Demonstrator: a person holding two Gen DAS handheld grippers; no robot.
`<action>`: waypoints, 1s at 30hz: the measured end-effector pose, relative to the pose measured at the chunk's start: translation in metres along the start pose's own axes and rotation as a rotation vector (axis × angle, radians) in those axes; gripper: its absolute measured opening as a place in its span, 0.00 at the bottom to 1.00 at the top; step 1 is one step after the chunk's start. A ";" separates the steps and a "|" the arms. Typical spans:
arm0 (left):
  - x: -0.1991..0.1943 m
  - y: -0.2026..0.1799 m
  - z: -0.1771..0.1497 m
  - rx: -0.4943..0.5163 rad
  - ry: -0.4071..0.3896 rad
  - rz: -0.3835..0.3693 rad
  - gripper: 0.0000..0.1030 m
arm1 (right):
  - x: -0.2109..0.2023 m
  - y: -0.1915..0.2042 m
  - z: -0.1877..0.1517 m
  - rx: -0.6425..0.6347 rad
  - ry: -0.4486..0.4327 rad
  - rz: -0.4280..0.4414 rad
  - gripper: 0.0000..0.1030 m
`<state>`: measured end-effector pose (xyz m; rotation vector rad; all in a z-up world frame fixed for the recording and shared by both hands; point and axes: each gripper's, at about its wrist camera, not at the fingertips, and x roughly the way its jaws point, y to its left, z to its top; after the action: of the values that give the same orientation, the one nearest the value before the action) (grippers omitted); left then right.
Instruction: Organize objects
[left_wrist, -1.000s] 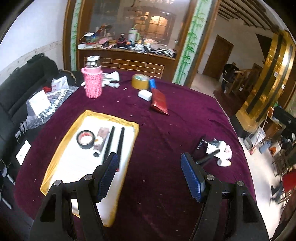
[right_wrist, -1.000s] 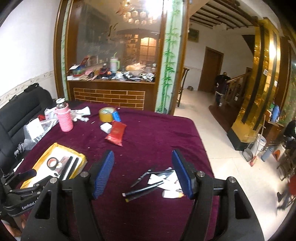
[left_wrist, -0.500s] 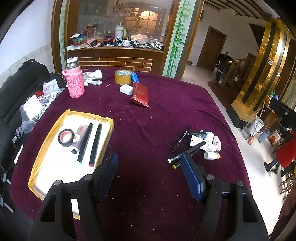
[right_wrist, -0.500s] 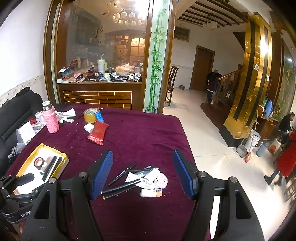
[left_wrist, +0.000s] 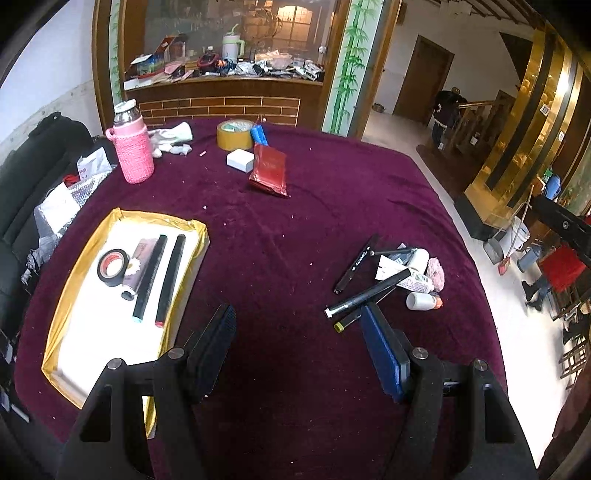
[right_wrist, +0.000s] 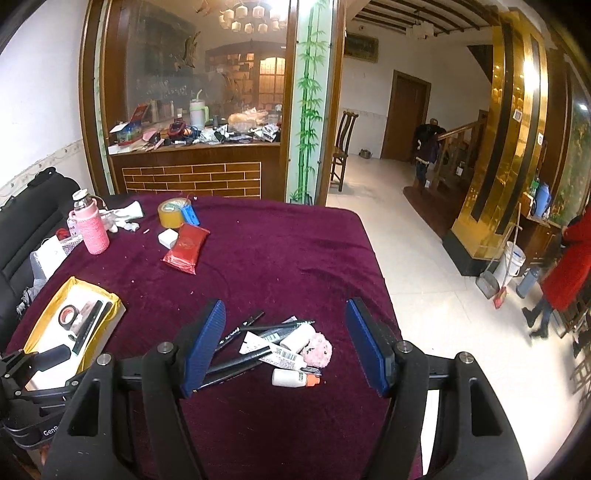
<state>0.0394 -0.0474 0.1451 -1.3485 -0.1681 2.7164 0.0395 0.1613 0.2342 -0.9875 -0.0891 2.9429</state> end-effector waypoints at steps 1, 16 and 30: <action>0.002 -0.001 0.000 -0.002 0.005 -0.001 0.62 | 0.002 -0.001 -0.001 0.001 0.005 0.001 0.65; 0.048 -0.016 0.001 0.016 0.099 -0.013 0.62 | 0.039 -0.015 -0.012 -0.002 0.106 -0.015 0.65; 0.070 -0.027 -0.002 0.018 0.144 -0.035 0.62 | 0.060 -0.026 -0.025 -0.013 0.176 -0.036 0.65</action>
<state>-0.0004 -0.0103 0.0930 -1.5145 -0.1525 2.5741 0.0073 0.1917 0.1801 -1.2281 -0.1189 2.8118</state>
